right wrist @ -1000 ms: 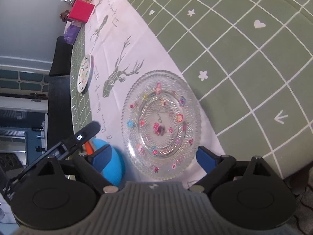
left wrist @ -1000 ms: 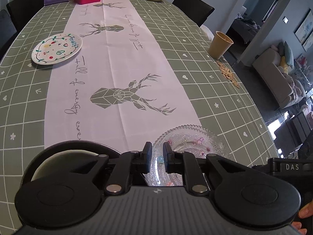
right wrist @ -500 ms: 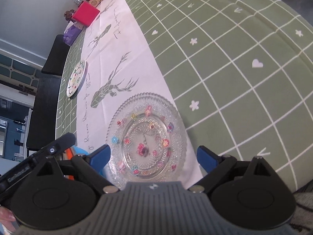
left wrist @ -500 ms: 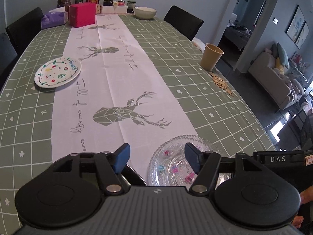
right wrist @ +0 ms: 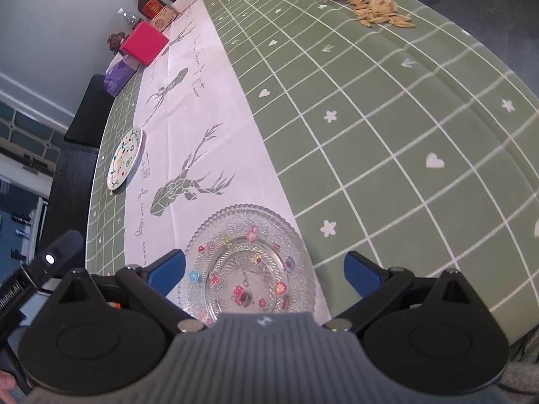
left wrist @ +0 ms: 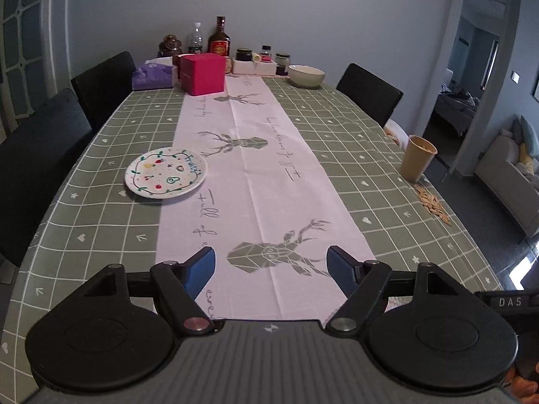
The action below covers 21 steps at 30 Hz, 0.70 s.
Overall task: Organize plates and bowls
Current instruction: 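Move the right tool to the white 'Fruity' plate on the runner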
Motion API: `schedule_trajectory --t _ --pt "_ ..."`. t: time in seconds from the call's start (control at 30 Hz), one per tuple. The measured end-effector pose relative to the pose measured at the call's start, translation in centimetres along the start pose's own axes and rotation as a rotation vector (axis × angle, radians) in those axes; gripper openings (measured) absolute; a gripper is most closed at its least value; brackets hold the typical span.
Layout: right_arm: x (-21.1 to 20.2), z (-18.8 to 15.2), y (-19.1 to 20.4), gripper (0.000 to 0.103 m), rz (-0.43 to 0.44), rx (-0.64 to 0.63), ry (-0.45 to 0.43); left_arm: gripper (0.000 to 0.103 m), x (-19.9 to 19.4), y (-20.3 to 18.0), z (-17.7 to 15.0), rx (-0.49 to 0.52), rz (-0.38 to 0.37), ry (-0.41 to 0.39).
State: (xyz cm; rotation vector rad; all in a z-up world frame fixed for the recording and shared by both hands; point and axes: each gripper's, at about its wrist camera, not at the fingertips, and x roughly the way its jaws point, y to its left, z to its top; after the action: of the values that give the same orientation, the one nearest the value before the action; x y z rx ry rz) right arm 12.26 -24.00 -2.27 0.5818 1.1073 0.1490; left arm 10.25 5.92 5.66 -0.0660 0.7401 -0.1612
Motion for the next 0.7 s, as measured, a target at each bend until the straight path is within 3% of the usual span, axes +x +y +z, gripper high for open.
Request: schedule_trajectory --t 0.13,0.27,0.53,0.57,0.63,0.67,0.7 --pt "0.0 1.0 0.6 0.098 -0.039 -0.084 -0.017 0.089 0.4 2.0 1.0 -0.071 0.007 0.035" --pt "-0.1 1.9 0.2 0.095 -0.021 -0.071 -0.009 0.089 1.1 3.0 1.8 -0.034 -0.013 0.078" --pt "0.8 4.5 3.9 0.088 -0.020 -0.202 0.003 0.089 2.8 6.8 3.3 -0.139 0.078 0.094" --pt "0.9 4.5 4.1 0.083 -0.019 -0.214 0.001 0.089 3.0 7.3 3.3 -0.158 0.083 0.102" --pt "0.9 4.2 4.1 0.043 -0.034 -0.223 -0.017 0.089 3.3 8.0 3.3 -0.192 0.085 0.123" --pt "1.0 4.1 3.8 0.032 -0.046 -0.221 -0.021 0.089 3.5 8.4 3.2 -0.208 0.079 0.143" --pt "1.1 3.9 3.4 0.014 -0.054 -0.213 -0.027 0.089 3.7 8.6 3.1 -0.215 0.069 0.165"
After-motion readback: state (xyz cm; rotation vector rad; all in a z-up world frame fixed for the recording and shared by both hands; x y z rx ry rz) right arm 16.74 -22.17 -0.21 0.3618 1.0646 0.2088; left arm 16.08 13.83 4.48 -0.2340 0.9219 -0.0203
